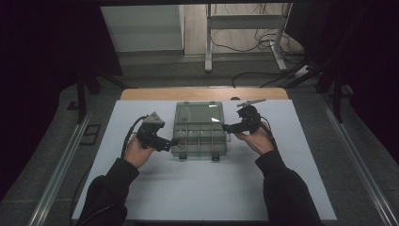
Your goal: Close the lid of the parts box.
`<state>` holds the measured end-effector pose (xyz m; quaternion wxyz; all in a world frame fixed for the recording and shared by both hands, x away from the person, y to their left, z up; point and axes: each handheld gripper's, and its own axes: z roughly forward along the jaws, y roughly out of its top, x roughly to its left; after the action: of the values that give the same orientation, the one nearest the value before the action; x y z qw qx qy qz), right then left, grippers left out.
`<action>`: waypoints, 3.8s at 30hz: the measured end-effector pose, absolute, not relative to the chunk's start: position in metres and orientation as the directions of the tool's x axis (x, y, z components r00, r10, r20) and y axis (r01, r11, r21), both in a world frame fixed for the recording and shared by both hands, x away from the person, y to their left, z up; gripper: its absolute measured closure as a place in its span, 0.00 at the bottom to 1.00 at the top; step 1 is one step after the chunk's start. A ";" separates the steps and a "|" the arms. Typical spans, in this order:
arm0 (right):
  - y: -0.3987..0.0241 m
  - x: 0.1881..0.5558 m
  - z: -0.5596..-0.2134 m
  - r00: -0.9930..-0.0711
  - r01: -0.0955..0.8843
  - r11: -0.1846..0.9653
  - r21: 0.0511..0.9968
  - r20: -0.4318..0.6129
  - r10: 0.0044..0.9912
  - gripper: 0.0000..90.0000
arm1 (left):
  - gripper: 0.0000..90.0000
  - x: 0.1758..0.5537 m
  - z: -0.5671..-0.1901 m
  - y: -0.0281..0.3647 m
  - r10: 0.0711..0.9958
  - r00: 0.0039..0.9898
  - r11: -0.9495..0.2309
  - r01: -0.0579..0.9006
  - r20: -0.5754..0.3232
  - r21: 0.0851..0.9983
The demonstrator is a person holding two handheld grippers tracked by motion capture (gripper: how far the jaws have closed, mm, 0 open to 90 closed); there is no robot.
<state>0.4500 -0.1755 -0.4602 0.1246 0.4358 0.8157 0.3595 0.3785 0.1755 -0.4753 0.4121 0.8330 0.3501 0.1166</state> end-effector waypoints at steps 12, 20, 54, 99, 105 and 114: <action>-0.168 0.478 -0.466 -0.554 0.645 0.369 0.669 0.077 0.829 0.19 | 0.02 0.395 -0.484 0.173 0.689 0.718 -0.417 0.503 -0.097 0.757; -0.160 0.497 -0.472 -0.550 0.664 0.383 0.643 0.072 0.832 0.35 | 0.02 0.404 -0.488 0.171 0.690 0.717 -0.414 0.502 -0.098 0.759; -0.133 0.528 -0.492 -0.487 0.775 0.360 0.520 0.127 0.864 0.92 | 0.02 0.408 -0.495 0.171 0.692 0.719 -0.435 0.489 -0.066 0.756; -0.122 0.531 -0.485 -0.520 0.705 0.373 0.603 0.081 0.851 0.98 | 0.95 0.416 -0.518 0.202 0.752 0.640 -0.362 0.600 -0.157 0.713; -0.122 0.528 -0.483 -0.527 0.693 0.370 0.619 0.085 0.846 0.98 | 1.00 0.423 -0.528 0.193 0.760 0.630 -0.383 0.629 -0.156 0.677; -0.120 0.527 -0.482 -0.534 0.685 0.374 0.625 0.082 0.841 0.98 | 1.00 0.432 -0.536 0.190 0.758 0.628 -0.377 0.643 -0.176 0.667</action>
<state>0.5269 -0.1196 -0.4822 0.1260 0.4659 0.8192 0.3097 0.4321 0.1897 -0.5362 0.3627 0.8260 0.4241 0.0795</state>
